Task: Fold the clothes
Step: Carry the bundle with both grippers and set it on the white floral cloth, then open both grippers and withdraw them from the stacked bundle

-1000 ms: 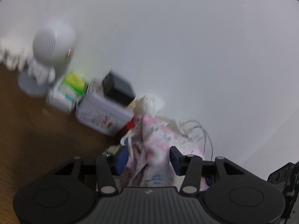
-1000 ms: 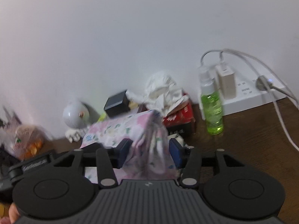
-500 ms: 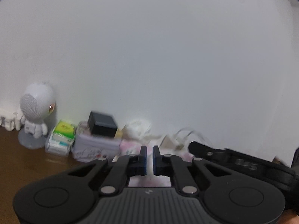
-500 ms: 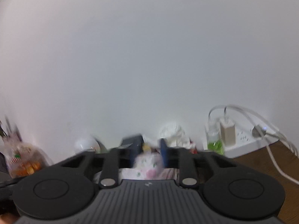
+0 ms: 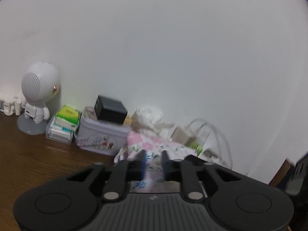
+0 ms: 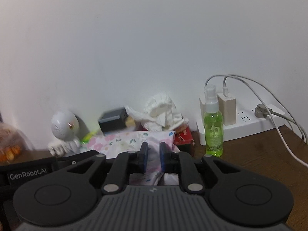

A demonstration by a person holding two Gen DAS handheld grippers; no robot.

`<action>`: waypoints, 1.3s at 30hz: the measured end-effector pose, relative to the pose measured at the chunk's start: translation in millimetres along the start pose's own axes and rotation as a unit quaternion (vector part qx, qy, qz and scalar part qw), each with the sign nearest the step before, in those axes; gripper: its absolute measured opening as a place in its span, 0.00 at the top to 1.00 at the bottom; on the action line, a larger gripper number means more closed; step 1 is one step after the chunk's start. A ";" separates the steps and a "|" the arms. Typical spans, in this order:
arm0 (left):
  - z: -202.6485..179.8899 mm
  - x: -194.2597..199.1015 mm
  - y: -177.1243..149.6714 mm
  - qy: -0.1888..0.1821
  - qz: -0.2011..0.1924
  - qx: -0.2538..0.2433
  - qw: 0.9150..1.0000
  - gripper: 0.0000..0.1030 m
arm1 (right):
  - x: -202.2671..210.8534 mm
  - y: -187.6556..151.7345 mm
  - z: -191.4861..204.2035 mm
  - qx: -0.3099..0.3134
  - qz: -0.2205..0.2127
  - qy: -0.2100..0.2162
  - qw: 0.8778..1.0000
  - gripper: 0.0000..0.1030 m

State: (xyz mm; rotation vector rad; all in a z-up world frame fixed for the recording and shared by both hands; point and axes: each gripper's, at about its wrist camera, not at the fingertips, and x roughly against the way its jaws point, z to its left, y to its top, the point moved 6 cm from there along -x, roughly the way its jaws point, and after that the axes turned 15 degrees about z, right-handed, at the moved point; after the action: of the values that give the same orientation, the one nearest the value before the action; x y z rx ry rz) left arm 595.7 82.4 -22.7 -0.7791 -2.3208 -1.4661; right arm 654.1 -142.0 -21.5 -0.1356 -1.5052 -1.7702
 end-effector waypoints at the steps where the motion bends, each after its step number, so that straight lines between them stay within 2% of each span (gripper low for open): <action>1: -1.5 7.0 0.3 0.007 -0.012 0.002 1.000 0.45 | 9.4 0.5 1.2 -0.001 -0.010 0.005 1.000 0.76; 2: -3.0 14.0 0.5 0.014 -0.024 0.004 1.000 0.39 | 18.6 1.4 2.1 -0.002 -0.021 0.010 1.000 0.66; 3: -4.6 20.5 0.0 0.021 -0.033 0.004 0.999 0.27 | 26.6 0.8 2.9 0.001 -0.027 0.014 1.000 0.57; 4: -6.1 26.6 -1.8 0.025 -0.036 0.003 0.999 0.19 | 34.0 -0.6 3.6 0.005 -0.030 0.019 0.999 0.53; 6: -8.4 37.8 -7.7 0.033 -0.034 -0.005 0.999 0.14 | 48.7 -3.3 5.0 0.015 -0.035 0.029 0.999 0.32; 10: -16.8 61.6 -24.3 0.061 -0.033 -0.042 0.997 0.02 | 72.2 -14.7 8.2 0.027 -0.036 0.019 0.999 0.17; 12: -23.5 75.0 -36.4 0.082 -0.040 -0.070 0.993 0.01 | 84.3 -22.6 11.9 0.032 -0.037 0.020 0.999 0.02; 17: -37.9 105.1 -71.4 0.114 -0.044 -0.122 0.985 0.00 | 108.3 -45.2 30.0 0.053 -0.031 0.016 0.998 0.00; 23: -34.4 138.0 -105.0 0.089 -0.012 -0.063 0.994 0.00 | 138.6 -85.5 39.9 0.059 0.003 0.018 0.998 0.00; 33: -43.8 212.2 -179.2 0.109 0.023 -0.080 0.991 0.00 | 219.5 -174.1 47.4 0.039 0.048 0.005 0.998 0.00; 36: -48.7 243.6 -203.6 0.096 0.032 -0.064 0.993 0.00 | 245.2 -197.9 51.5 0.032 0.061 0.001 0.998 0.00; 39: -59.1 279.3 -226.8 0.077 0.021 -0.055 0.995 0.00 | 269.7 -217.0 57.4 0.031 0.068 -0.011 0.997 0.00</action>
State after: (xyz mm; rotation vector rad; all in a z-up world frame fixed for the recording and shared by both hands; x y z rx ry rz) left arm 234.3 33.7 -23.4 -0.7118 -2.1131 -1.5878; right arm 314.0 -228.1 -28.8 -0.2218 -1.5271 -1.6183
